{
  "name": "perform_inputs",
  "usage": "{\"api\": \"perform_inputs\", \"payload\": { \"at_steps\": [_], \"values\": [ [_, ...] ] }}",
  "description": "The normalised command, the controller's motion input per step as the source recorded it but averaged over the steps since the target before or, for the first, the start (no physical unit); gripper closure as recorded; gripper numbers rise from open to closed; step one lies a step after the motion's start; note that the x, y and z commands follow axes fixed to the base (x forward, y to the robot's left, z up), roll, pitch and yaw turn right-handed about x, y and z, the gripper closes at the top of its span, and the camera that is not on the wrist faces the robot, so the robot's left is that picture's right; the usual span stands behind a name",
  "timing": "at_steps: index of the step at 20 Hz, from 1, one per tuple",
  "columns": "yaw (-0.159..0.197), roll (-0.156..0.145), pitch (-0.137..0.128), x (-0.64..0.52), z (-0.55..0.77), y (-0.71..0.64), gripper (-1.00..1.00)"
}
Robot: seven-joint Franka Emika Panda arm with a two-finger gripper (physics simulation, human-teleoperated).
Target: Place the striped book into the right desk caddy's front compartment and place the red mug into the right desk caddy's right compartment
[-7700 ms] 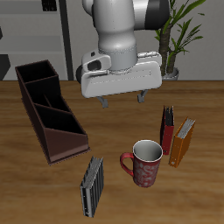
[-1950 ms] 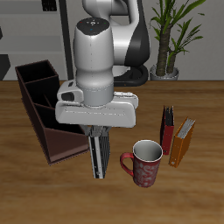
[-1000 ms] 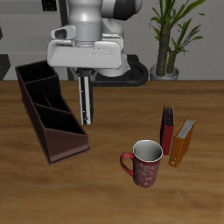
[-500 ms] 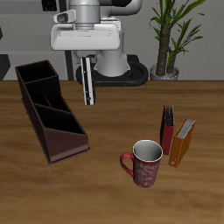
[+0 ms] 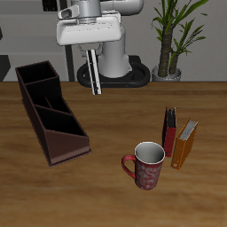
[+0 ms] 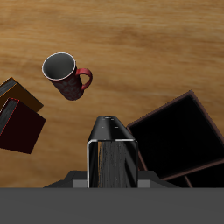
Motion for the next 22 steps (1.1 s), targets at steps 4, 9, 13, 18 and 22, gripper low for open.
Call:
{"api": "perform_inputs", "payload": {
  "at_steps": [4, 9, 13, 18, 22],
  "values": [
    [0.024, 0.011, 0.043, -0.31, -0.03, -0.01, 1.0],
    [0.094, 0.026, 0.061, -0.47, 0.0, -0.01, 1.0],
    [0.102, 0.022, 0.006, -0.4, 0.08, -0.07, 1.0],
    [0.085, 0.02, 0.005, -0.22, 0.06, -0.15, 1.0],
    [0.057, -0.022, 0.031, -0.25, 0.1, -0.31, 1.0]
  ]
}}
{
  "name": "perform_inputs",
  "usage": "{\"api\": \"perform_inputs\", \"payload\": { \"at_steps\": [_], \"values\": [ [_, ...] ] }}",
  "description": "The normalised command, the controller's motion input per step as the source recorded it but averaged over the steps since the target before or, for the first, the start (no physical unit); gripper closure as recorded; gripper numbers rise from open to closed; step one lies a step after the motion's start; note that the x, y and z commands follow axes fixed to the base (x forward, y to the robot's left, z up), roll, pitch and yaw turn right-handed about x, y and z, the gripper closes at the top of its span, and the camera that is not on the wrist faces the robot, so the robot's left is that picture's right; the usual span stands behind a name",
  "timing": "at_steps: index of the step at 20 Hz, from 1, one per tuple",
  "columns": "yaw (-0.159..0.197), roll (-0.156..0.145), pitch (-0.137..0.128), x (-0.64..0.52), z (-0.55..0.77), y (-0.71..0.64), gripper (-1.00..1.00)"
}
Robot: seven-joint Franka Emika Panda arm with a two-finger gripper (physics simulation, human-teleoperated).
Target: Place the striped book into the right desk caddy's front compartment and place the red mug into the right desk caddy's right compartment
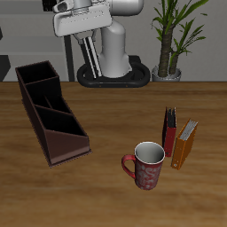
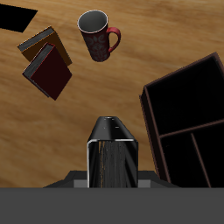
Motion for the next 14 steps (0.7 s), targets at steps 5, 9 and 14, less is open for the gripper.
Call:
{"api": "perform_inputs", "payload": {
  "at_steps": [5, 9, 14],
  "values": [
    [0.039, -0.022, 0.049, -0.19, 0.13, -0.4, 1.0],
    [0.021, -0.041, 0.034, -0.03, 0.05, -0.31, 1.0],
    [0.072, -0.032, 0.009, -0.03, 0.03, -0.29, 1.0]
  ]
}}
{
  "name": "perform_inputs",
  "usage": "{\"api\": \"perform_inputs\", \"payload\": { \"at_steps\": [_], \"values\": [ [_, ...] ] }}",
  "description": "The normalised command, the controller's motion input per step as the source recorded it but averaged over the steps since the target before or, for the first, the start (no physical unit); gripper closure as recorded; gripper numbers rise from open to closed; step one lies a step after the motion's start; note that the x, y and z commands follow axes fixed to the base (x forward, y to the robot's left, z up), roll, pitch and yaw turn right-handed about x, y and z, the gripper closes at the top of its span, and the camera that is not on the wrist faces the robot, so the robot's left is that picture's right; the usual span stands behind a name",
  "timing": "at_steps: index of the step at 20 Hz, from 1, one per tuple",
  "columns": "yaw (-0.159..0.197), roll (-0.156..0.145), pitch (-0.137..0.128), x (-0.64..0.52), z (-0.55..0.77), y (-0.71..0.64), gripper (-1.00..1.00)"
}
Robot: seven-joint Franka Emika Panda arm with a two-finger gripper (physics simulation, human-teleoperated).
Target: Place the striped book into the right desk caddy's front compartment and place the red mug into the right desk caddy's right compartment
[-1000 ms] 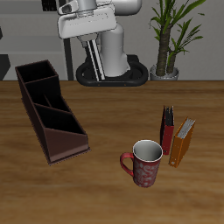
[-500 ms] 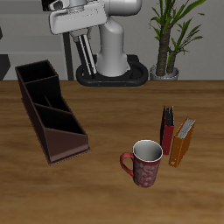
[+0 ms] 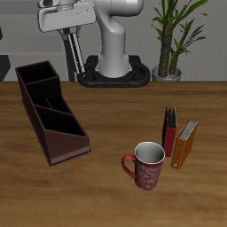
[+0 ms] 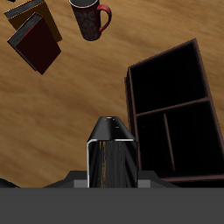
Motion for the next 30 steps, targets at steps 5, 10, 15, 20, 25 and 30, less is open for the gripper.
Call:
{"api": "perform_inputs", "payload": {
  "at_steps": [5, 10, 15, 20, 25, 30],
  "values": [
    [0.068, -0.035, 0.022, 0.01, 0.02, -0.36, 1.0],
    [0.08, -0.033, -0.015, 0.1, 0.11, -0.34, 1.0],
    [0.054, -0.059, -0.009, 0.11, 0.06, -0.21, 1.0],
    [0.021, -0.041, -0.012, 0.1, 0.03, -0.18, 1.0],
    [0.041, -0.023, -0.006, 0.11, -0.03, -0.03, 1.0],
    [-0.005, -0.012, -0.002, 0.12, -0.01, 0.03, 1.0]
  ]
}}
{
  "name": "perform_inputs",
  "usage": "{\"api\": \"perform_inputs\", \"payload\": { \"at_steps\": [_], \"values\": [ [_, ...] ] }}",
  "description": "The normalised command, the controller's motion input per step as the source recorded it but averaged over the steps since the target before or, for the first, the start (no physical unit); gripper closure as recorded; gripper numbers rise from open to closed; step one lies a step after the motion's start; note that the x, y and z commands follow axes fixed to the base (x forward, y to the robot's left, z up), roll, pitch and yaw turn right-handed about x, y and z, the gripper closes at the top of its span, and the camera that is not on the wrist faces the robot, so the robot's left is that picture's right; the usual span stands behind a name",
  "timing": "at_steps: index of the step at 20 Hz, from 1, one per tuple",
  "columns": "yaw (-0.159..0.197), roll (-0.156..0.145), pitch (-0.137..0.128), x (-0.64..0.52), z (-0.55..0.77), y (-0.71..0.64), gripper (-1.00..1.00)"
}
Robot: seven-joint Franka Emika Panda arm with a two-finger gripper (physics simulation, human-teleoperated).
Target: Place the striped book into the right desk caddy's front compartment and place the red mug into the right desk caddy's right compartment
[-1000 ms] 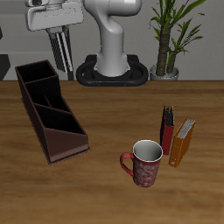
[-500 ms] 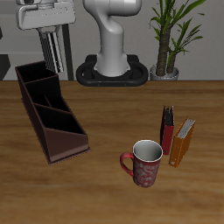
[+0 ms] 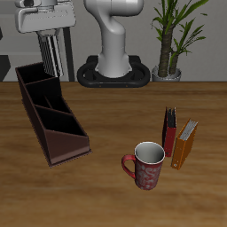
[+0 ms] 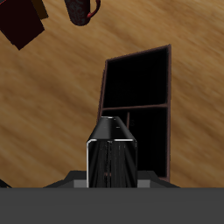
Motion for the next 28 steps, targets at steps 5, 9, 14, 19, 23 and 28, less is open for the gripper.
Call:
{"api": "perform_inputs", "payload": {
  "at_steps": [5, 9, 14, 19, 23, 28],
  "values": [
    [-0.008, -0.005, 0.006, 0.09, -0.08, 0.01, 1.0],
    [-0.009, -0.016, 0.014, 0.08, -0.14, -0.08, 1.0],
    [-0.008, -0.012, 0.01, 0.05, -0.12, -0.01, 1.0],
    [-0.021, 0.0, 0.007, 0.04, -0.1, 0.01, 1.0],
    [-0.011, 0.016, 0.024, 0.06, -0.14, 0.04, 1.0],
    [0.012, 0.016, 0.005, 0.06, -0.13, 0.06, 1.0]
  ]
}}
